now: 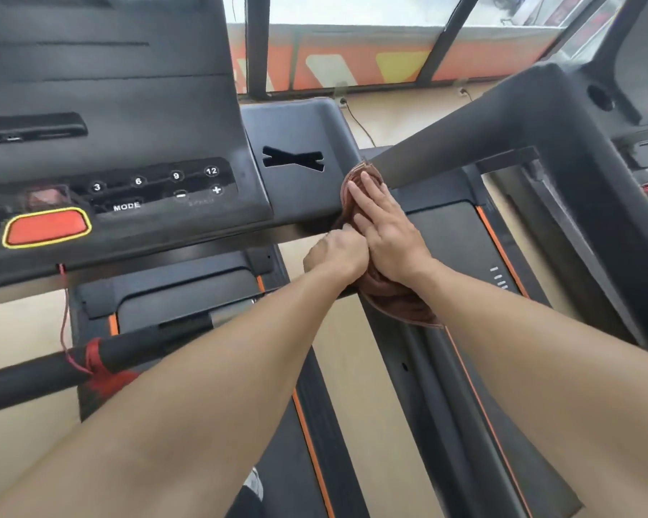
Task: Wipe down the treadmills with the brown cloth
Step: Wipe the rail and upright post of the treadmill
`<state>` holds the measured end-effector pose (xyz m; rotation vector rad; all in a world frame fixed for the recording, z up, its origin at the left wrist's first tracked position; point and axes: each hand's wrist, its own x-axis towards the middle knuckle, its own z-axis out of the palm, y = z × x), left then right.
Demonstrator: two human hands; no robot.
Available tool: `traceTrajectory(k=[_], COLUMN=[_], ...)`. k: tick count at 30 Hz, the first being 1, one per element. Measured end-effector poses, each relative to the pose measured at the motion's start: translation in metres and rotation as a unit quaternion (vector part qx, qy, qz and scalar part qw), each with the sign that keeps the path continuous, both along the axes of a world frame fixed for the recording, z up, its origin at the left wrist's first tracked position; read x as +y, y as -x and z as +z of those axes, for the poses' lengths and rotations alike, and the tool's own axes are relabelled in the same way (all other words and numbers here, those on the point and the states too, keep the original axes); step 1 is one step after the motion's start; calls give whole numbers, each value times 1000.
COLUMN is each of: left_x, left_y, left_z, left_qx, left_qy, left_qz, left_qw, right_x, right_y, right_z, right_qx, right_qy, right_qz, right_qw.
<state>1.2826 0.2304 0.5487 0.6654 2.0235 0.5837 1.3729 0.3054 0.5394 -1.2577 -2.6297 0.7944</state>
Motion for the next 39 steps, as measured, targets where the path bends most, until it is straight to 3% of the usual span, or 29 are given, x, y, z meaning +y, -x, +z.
traceTrajectory(k=[6, 9, 11, 13, 17, 22, 27, 33, 39], left_x=[-33, -56, -81, -111, -177, -250, -282, -253, -174], left_y=[-46, -84, -120, -156, -215, -293, -330, -337, -245], left_z=[-12, -23, -29, -32, -44, -52, -62, -72, -79], left_qx=[239, 267, 226, 123, -4, -40, -55, -195, -243], left_qy=[-62, -108, -156, -197, -212, -218, -193, -237, -226], left_qz=[-109, -150, -137, -85, -10, 77, 236, 195, 203], left_qw=[963, 946, 952, 969, 977, 972, 951, 931, 921], right_x=[-23, -58, -83, -109, -155, -212, -256, -244, -180], right_y=[-41, -92, -128, -161, -216, -283, -331, -311, -219], right_z=[-3, -6, -13, -14, -13, -11, -10, -10, -5], right_qx=[78, 98, 79, 121, 129, 82, 19, 7, 18], right_qy=[126, 165, 180, 238, 252, 199, 105, 99, 48], right_qz=[-101, -130, -103, -139, -132, -77, 53, 52, 22], right_qw=[984, 973, 975, 954, 950, 974, 993, 994, 998])
